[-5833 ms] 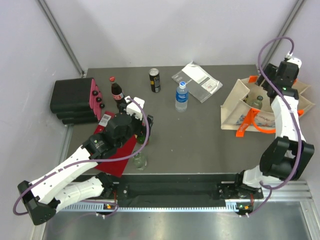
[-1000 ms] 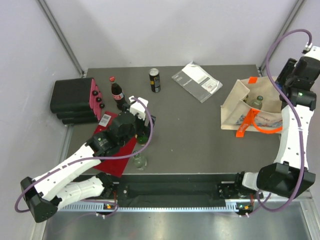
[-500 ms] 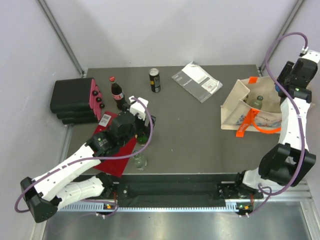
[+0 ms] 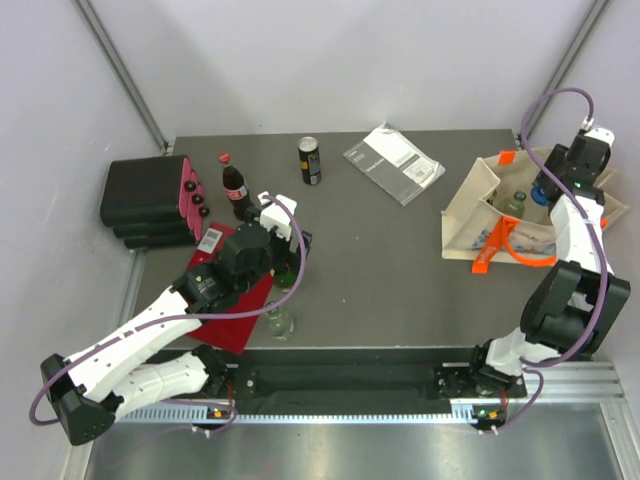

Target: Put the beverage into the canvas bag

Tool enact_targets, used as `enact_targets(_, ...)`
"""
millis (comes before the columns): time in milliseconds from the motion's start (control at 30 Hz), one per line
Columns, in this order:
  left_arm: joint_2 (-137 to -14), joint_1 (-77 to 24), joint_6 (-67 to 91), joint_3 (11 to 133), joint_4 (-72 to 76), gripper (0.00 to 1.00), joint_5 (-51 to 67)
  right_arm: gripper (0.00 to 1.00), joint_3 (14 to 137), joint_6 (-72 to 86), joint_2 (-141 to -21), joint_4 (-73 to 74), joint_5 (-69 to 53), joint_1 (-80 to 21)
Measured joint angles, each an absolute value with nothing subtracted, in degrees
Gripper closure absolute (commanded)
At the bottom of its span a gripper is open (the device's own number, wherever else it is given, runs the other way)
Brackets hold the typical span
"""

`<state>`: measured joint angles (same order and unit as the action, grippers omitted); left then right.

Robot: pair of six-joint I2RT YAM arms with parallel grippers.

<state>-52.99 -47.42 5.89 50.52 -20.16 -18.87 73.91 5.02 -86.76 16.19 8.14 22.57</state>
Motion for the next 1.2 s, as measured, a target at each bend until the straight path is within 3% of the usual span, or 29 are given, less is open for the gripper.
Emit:
enact_targets(467, -52.99, -47.42, 5.91, 50.52, -20.14, 0.07, -18.87, 0.82, 73.01, 7.25, -91.29, 14.02, 7.18, 22.83)
enact_targets(600, -52.99, -47.42, 5.91, 50.52, -20.14, 0.07, -18.85, 0.59, 73.01, 8.01, -92.47, 13.67, 7.2, 22.83)
enact_targets(700, -52.99, -47.42, 5.91, 50.52, -20.14, 0.07, -18.87, 0.48, 73.01, 8.23, -92.75, 13.67, 7.22, 22.76)
enact_targets(867, -52.97, -47.42, 5.91, 50.52, -20.14, 0.07, -18.87, 0.37, 73.06, 8.82, -92.77, 13.74, 7.2, 22.61)
enact_targets(1200, -52.07, -47.42, 5.93, 50.52, -20.14, 0.07, -18.87, 0.32, 74.94, 9.87, -92.77, 15.94, 6.96, 22.22)
